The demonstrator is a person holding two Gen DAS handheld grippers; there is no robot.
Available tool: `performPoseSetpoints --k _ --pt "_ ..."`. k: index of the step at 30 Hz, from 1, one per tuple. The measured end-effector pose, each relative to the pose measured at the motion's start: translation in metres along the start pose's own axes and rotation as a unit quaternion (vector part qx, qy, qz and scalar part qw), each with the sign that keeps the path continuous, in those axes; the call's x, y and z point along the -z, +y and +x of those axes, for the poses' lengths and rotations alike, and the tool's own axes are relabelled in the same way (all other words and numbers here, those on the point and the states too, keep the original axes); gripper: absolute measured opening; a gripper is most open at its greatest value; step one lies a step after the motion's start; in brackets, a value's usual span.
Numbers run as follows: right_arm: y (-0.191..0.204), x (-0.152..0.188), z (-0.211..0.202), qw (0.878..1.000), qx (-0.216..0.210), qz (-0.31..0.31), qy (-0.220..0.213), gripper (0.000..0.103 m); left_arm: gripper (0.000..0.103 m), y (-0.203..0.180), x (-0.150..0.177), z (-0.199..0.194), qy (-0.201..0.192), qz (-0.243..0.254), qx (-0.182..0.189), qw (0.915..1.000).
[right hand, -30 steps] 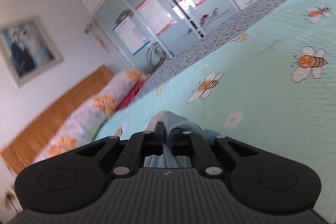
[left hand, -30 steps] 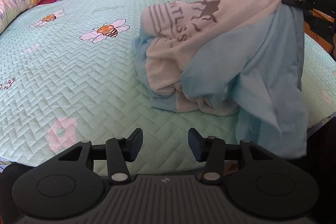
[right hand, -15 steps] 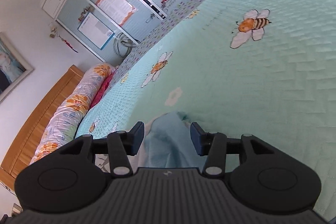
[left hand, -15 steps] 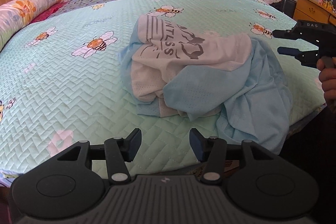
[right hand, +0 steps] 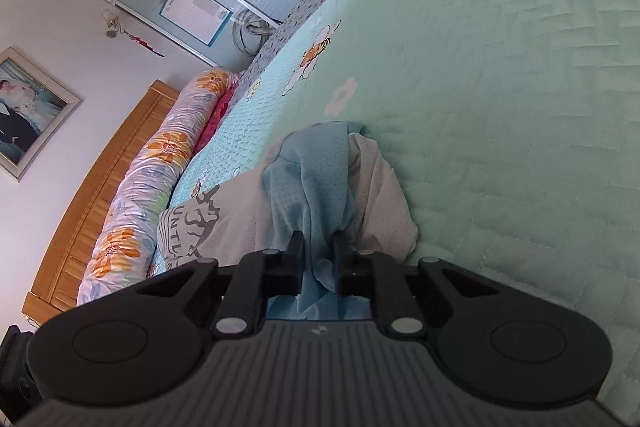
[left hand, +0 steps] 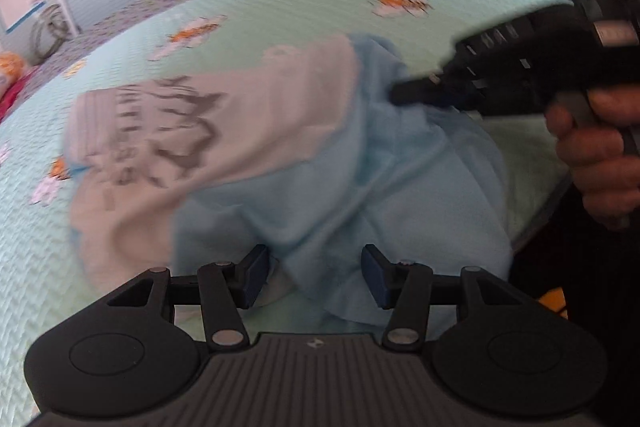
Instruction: Fold clothes
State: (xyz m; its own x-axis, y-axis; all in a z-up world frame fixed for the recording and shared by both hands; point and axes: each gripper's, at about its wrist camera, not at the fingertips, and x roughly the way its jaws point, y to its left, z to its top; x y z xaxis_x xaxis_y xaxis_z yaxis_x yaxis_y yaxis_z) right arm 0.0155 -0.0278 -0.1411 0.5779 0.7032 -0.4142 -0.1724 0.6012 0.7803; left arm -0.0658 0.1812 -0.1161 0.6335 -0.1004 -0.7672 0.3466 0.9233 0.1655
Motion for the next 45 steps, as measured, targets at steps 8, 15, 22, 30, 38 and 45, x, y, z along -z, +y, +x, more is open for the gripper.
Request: performPoseSetpoints --k 8,15,22,30,38,45 --pt "0.053 0.009 -0.015 0.99 -0.041 -0.128 -0.035 0.01 0.051 -0.006 0.009 -0.005 -0.007 -0.025 -0.003 0.9997" --pt "0.105 0.009 -0.042 0.971 -0.149 -0.173 -0.064 0.009 0.004 0.025 0.003 -0.043 -0.082 -0.118 -0.025 0.9893" --pt "0.063 -0.012 -0.04 0.987 -0.108 -0.102 -0.065 0.017 0.004 0.036 -0.017 -0.093 -0.168 -0.107 -0.098 0.975" --pt "0.023 -0.002 0.0 0.999 -0.04 -0.033 0.018 0.058 0.024 0.052 -0.014 -0.081 -0.121 -0.128 -0.094 0.9798" --pt "0.027 0.023 0.019 0.994 -0.061 -0.039 0.077 0.033 0.073 0.027 0.006 -0.034 -0.044 -0.055 -0.069 0.9952" --pt "0.047 0.016 -0.012 0.992 -0.097 -0.084 0.004 0.002 0.005 0.049 0.0 -0.058 -0.089 -0.1 -0.064 0.9889"
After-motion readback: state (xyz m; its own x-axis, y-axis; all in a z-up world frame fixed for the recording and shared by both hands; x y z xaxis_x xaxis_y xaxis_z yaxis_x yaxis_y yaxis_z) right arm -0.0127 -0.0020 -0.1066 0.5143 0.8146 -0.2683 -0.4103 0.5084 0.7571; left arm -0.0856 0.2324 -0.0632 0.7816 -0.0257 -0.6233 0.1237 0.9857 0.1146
